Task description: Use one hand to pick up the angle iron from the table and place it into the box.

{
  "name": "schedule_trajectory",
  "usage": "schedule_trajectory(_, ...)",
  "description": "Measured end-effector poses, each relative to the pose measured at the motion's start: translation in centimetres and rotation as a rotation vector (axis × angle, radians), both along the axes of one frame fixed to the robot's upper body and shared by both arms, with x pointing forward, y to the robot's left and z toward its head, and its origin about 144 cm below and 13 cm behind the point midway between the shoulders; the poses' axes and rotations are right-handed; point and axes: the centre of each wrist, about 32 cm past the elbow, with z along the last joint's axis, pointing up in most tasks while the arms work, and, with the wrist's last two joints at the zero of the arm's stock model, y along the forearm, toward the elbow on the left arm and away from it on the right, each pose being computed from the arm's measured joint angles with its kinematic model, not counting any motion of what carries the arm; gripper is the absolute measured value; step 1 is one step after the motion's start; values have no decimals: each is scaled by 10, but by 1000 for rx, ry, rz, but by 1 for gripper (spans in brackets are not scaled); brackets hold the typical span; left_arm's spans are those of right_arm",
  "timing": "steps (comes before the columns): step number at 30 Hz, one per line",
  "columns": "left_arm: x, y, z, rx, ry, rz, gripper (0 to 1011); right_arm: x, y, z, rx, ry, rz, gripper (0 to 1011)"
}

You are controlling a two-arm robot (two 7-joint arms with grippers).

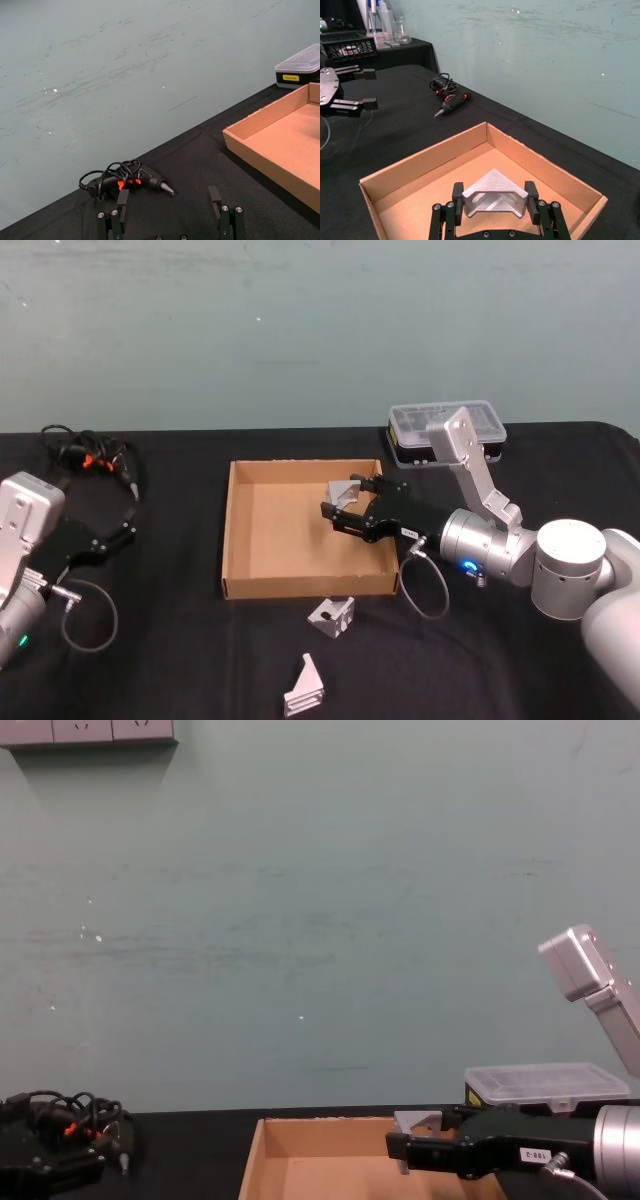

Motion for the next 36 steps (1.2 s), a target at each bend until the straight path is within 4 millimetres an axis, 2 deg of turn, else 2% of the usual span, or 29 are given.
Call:
schedule_trajectory(10,0,0,0,0,0,0,1000,0,0,0,0,-1,1,757)
schedule_trajectory(12,0,0,0,0,0,0,1000,0,0,0,1,-1,1,808)
schedule_trajectory(13,0,0,0,0,0,0,1000,0,0,0,1,-1,1,866)
schedule_trajectory(20,0,0,0,0,0,0,1000,-1,-1,0,1,-1,1,1003)
schedule_trajectory(36,0,0,0,0,0,0,1000,-1,-1,1,2,-2,1,1003)
